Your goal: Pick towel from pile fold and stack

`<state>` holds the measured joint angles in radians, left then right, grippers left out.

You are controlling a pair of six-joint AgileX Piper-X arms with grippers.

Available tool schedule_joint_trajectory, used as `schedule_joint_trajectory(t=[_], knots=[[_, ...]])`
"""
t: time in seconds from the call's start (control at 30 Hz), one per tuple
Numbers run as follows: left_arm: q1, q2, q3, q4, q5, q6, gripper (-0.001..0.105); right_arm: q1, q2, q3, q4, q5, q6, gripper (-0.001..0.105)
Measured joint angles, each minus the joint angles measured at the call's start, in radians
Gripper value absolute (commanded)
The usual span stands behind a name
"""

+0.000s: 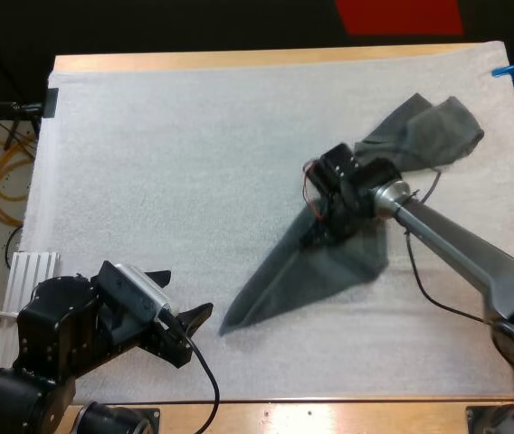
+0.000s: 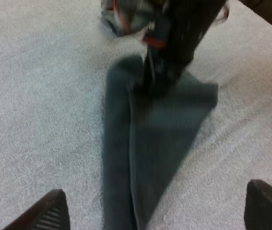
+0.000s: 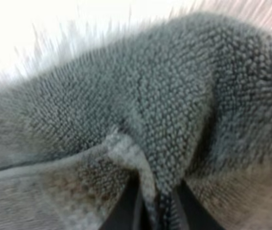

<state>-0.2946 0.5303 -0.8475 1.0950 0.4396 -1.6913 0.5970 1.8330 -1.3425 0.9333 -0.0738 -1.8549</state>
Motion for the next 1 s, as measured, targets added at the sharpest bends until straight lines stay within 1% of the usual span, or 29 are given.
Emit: schedule_joint_trajectory(t=[0.03, 0.1, 0.27, 0.33, 0.4, 0.43, 0.47, 0.53, 0.6, 0.63, 0.7, 0.77, 0.83, 0.87, 0.93, 0.97, 1.0], knots=[[0.0, 0.0, 0.0, 0.0, 0.0, 0.0, 0.072, 0.0, -0.027, -0.019, 0.0, 0.033, 0.0, 0.0], [0.0, 0.0, 0.0, 0.0, 0.0, 0.0, 0.072, 0.0, -0.084, -0.057, -0.016, 0.135, -0.006, 0.0], [0.0, 0.0, 0.0, 0.0, 0.0, 0.0, 0.072, 0.0, -0.211, -0.142, -0.117, 0.409, -0.09, 0.0], [0.0, 0.0, 0.0, 0.0, 0.0, 0.0, 0.072, 0.0, -0.251, -0.153, -0.154, 0.478, -0.102, 0.0], [0.0, 0.0, 0.0, 0.0, 0.0, 0.0, 0.072, 0.004, -0.277, -0.153, -0.158, 0.485, -0.102, 0.0], [0.0, 0.0, 0.0, 0.0, 0.0, 0.0, 0.072, 0.008, -0.282, -0.153, -0.148, 0.47, -0.095, 0.0], [0.0, 0.0, 0.0, 0.0, 0.0, 0.0, 0.072, 0.013, -0.283, -0.151, -0.135, 0.443, -0.08, 0.0], [0.0, 0.0, 0.0, 0.0, 0.0, 0.0, 0.072, 0.037, -0.275, -0.135, -0.107, 0.356, -0.035, 0.0], [0.0, 0.0, 0.0, 0.0, 0.0, 0.0, 0.072, 0.076, -0.26, -0.088, -0.101, 0.283, 0.026, 0.0], [0.0, 0.0, 0.0, 0.0, 0.0, 0.0, 0.072, 0.105, -0.247, -0.061, -0.102, 0.258, 0.057, 0.0], [0.0, 0.0, 0.0, 0.0, 0.0, 0.0, 0.072, 0.172, -0.21, -0.017, -0.104, 0.224, 0.086, 0.0], [0.0, 0.0, 0.0, 0.0, 0.0, 0.0, 0.072, 0.233, -0.168, 0.007, -0.099, 0.193, 0.094, 0.008], [0.0, 0.0, 0.0, 0.0, 0.0, 0.0, 0.072, 0.295, -0.134, 0.01, -0.099, 0.152, 0.099, 0.031], [0.0, 0.0, 0.0, 0.0, 0.0, 0.0, 0.072, 0.322, -0.128, 0.01, -0.099, 0.145, 0.098, 0.04], [0.0, 0.0, 0.0, 0.0, 0.0, 0.0, 0.072, 0.37, -0.127, 0.008, -0.099, 0.138, 0.098, 0.074], [0.0, 0.0, 0.0, 0.0, 0.0, 0.0, 0.072, 0.39, -0.13, -0.001, -0.094, 0.136, 0.094, 0.079], [0.0, 0.0, 0.0, 0.0, 0.0, 0.0, 0.072, 0.405, -0.13, -0.013, -0.083, 0.135, 0.085, 0.087]])
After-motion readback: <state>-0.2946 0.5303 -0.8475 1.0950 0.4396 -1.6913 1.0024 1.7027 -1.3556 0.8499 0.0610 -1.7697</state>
